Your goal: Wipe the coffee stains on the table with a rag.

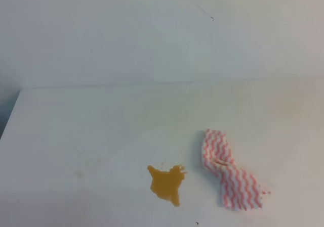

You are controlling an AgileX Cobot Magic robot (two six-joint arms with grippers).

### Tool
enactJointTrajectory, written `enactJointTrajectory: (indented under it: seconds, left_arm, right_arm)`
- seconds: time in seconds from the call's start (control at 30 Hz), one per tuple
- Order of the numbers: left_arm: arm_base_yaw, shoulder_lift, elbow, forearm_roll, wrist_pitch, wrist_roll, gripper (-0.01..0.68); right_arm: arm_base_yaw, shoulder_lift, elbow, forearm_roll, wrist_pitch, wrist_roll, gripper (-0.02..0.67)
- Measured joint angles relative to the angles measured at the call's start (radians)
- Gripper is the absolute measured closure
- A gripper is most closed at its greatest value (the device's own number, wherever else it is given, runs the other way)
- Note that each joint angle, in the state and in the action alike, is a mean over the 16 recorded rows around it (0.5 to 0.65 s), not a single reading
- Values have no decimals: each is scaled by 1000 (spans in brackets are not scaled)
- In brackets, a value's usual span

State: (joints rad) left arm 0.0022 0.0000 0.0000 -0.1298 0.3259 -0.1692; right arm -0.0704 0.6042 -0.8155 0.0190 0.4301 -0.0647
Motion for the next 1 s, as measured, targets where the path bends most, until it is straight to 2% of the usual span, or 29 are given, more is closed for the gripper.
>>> enactJointTrajectory:
  seconds: [0.23, 0.47, 0.6, 0.8, 1.0]
  left_arm:
    - [0, 0, 0, 0, 0, 0, 674]
    - [0, 0, 0, 0, 0, 0, 674]
    - [0, 0, 0, 0, 0, -1, 674]
    - [0, 0, 0, 0, 0, -2, 674]
    - [0, 0, 0, 0, 0, -2, 674]
  right_arm:
    - [0, 198, -1, 278, 141, -28, 652]
    - [28, 431, 2, 650, 233, -204, 652]
    - [92, 564, 3, 814, 243, -303, 649]
    - [242, 737, 2, 901, 175, -388, 598]
    - [399, 882, -2, 860, 40, -386, 466]
